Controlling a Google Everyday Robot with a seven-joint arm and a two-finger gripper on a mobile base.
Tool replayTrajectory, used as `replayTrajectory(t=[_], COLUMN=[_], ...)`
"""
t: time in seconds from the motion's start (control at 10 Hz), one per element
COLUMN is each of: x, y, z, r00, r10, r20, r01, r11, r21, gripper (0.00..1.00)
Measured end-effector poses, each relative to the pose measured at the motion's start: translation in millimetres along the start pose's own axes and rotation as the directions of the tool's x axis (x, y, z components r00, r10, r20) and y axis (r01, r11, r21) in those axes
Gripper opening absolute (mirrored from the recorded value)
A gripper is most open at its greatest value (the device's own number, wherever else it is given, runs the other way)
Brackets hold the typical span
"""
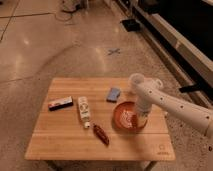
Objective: Push the ceramic bowl across the table
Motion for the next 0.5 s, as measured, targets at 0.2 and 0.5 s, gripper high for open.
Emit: replayTrajectory(t=[0.2,0.5], x=[17,44], y=[8,19], z=[1,-1], r00=[1.0,0.997], r10=[0.022,0.072], r20=[-0.018,-0.036], r01=[-0.022,-0.073], r11=[1.0,0.997], r21=[-0.01,-0.015], gripper=[0.65,0.65])
